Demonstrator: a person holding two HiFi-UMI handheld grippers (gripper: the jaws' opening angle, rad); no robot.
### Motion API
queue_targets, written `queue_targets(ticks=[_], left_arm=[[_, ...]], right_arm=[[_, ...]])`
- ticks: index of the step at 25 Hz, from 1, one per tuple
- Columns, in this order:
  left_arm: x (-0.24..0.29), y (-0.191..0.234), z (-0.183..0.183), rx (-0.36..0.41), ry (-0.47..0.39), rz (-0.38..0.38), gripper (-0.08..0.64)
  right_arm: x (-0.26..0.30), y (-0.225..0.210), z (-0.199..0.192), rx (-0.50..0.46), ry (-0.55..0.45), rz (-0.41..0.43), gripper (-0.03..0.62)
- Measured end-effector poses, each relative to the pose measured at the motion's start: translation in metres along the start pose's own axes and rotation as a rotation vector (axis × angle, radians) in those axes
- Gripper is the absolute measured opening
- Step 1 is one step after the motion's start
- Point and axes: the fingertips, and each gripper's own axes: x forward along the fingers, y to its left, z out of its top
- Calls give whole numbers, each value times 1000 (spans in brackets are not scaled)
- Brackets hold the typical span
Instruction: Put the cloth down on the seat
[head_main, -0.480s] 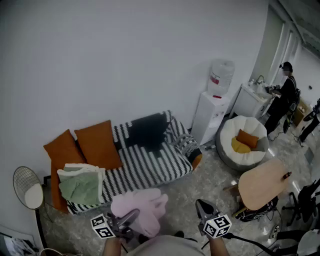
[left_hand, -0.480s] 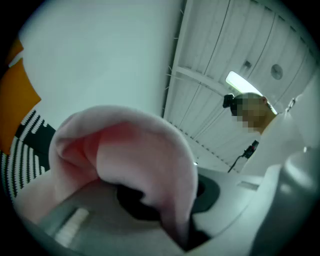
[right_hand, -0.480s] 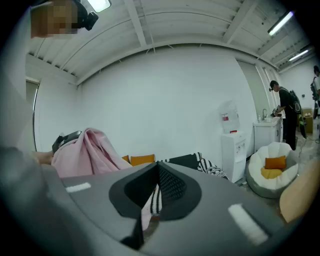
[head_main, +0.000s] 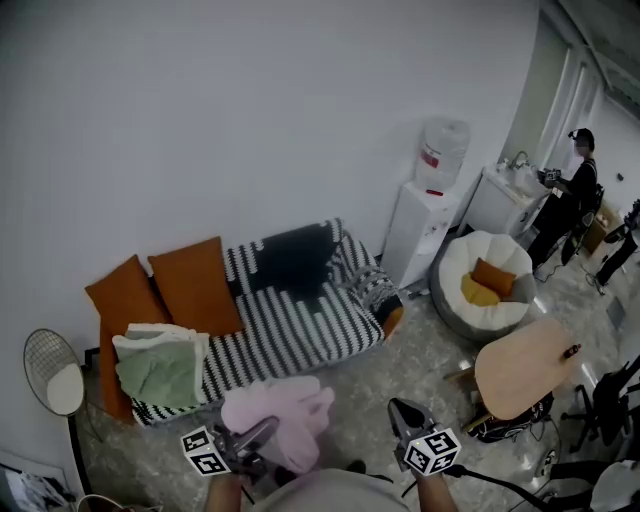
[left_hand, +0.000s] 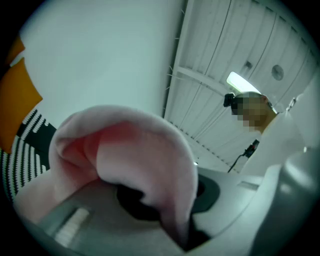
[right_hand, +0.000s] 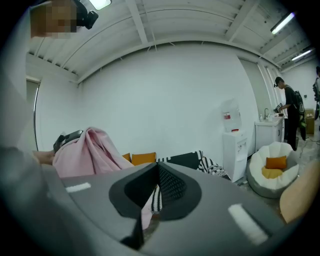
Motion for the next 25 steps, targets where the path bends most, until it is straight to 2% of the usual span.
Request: queue_targets(ticks=[8,15,25], left_arm=[[-8,0,5,-7,-1,-8,77],[-27,4,10,-19,8,-12,78],[-65,14,25,-44,41,-28,77]], right_arm=[[0,8,2,-9,0,-12,3],[3,20,-7,11,0,-67,5],[20,61,-26,21,15,-99,3]])
